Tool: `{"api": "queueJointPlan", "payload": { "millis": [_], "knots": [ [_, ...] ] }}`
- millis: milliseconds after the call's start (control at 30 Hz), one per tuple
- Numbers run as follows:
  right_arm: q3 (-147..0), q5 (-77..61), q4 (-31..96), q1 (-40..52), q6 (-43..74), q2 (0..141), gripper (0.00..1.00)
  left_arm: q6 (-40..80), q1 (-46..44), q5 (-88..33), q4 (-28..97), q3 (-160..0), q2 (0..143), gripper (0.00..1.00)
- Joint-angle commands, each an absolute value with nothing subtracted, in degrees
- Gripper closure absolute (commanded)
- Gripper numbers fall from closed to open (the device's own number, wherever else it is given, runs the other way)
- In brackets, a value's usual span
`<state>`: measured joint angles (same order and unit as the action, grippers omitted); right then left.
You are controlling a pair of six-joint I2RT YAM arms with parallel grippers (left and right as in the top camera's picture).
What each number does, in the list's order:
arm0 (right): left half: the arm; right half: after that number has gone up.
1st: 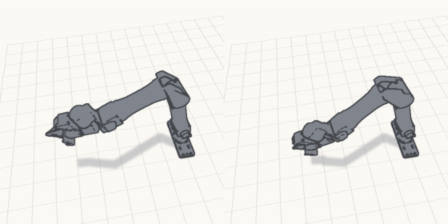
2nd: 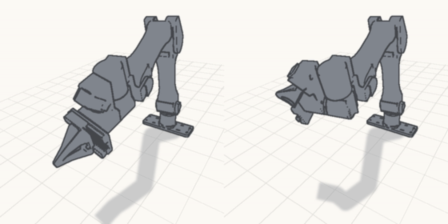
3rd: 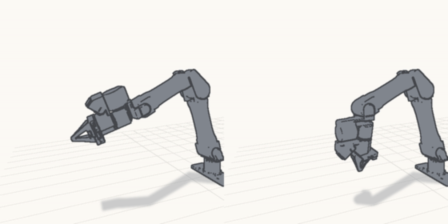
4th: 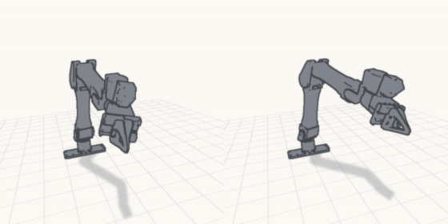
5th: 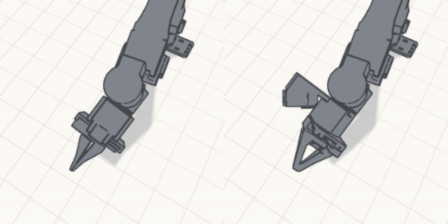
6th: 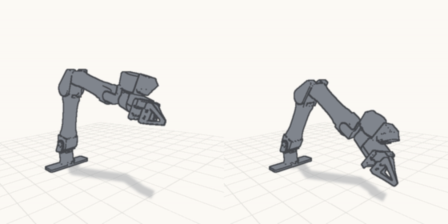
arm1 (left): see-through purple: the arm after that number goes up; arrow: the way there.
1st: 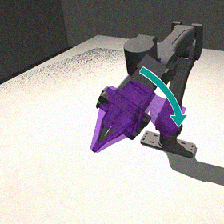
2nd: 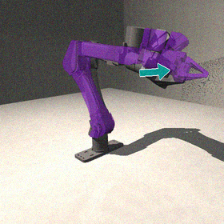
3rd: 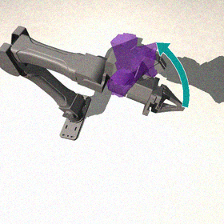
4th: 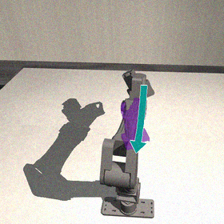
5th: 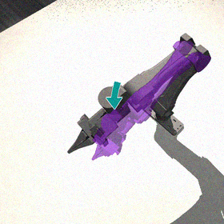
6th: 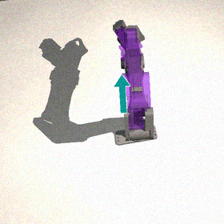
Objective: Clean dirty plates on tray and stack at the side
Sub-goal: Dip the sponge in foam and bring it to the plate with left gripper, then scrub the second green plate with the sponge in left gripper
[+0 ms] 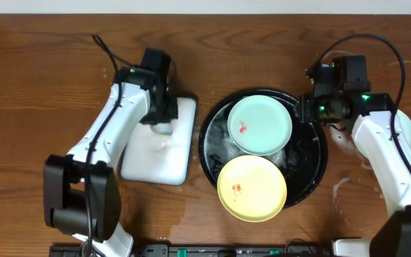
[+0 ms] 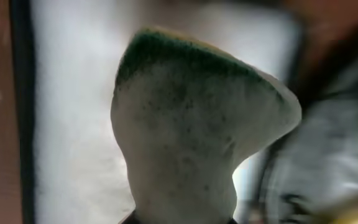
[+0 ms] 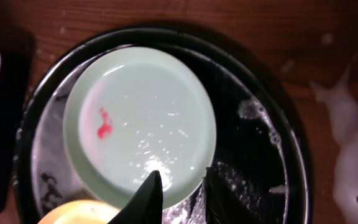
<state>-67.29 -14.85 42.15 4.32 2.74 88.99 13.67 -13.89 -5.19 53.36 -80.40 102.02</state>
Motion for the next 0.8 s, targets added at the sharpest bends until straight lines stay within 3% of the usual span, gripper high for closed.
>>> {"api": "queueJointPlan", "payload": {
  "millis": [0, 200, 533, 767],
  "knots": [
    [-65.8, -13.5, 41.6, 4.6, 2.5, 93.9, 0.76, 13.8, -16.7, -12.5, 53.1, -85.3, 100.0, 0.92],
    [-65.8, -13.5, 40.3, 4.6, 2.8, 102.8, 0.67, 16.8, -23.2, -15.6, 43.7, -85.5, 100.0, 0.92],
    [-65.8, -13.5, 39.0, 4.6, 3.4, 111.7, 0.99, 24.8, -32.8, -18.0, 31.1, -85.5, 108.7, 0.92],
    [-65.8, -13.3, 40.2, 4.6, 4.2, 112.3, 0.99, 29.5, -38.0, -23.1, 26.1, -85.5, 117.8, 0.92]
  ]
}}
